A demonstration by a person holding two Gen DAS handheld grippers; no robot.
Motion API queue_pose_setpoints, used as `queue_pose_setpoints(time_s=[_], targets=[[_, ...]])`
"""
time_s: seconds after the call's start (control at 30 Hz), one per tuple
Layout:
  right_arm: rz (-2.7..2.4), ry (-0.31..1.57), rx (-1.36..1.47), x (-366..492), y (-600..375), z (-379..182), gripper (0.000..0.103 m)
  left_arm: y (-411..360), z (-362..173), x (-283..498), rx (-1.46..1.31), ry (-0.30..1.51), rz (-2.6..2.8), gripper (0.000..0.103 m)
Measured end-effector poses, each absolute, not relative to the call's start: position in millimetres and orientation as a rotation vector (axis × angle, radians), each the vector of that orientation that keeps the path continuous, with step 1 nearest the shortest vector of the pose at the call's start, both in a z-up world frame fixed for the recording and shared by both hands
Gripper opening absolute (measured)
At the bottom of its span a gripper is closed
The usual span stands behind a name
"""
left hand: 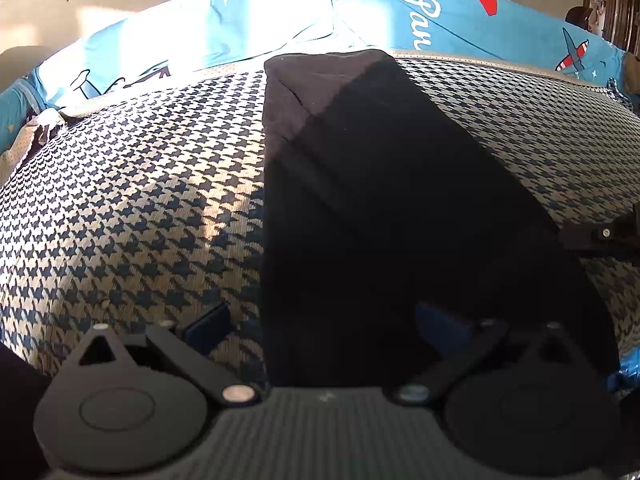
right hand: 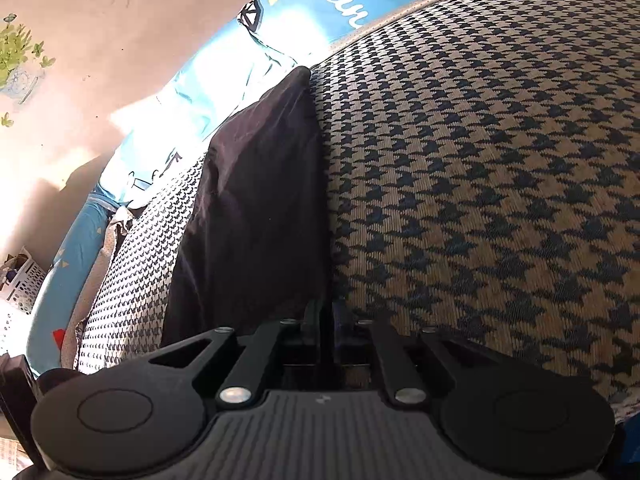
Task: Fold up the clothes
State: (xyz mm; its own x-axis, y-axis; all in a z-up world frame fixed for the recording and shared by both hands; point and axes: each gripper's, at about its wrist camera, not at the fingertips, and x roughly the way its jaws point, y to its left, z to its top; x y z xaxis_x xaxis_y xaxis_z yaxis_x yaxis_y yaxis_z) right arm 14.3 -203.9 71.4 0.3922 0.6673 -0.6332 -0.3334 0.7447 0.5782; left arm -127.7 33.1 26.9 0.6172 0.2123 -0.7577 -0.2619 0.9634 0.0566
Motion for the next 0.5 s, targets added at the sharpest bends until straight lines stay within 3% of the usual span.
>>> queue_pose_setpoints(time_s=[0.23, 0.37, 0.5], targets=[[0.656, 0.97, 0.371, 8, -200, 71, 0.013, 34, 27, -125, -0.063, 0.867, 0.271, 0.103], [0.634, 0.926, 0.218, -1, -185, 76, 0.002, 35, 27, -122, -0.067, 0.867, 0.272, 0.103], [0.607, 0.88, 0.106, -11, -176, 78, 0.0, 40, 25, -116, -0.068, 0.87, 0.269, 0.103]])
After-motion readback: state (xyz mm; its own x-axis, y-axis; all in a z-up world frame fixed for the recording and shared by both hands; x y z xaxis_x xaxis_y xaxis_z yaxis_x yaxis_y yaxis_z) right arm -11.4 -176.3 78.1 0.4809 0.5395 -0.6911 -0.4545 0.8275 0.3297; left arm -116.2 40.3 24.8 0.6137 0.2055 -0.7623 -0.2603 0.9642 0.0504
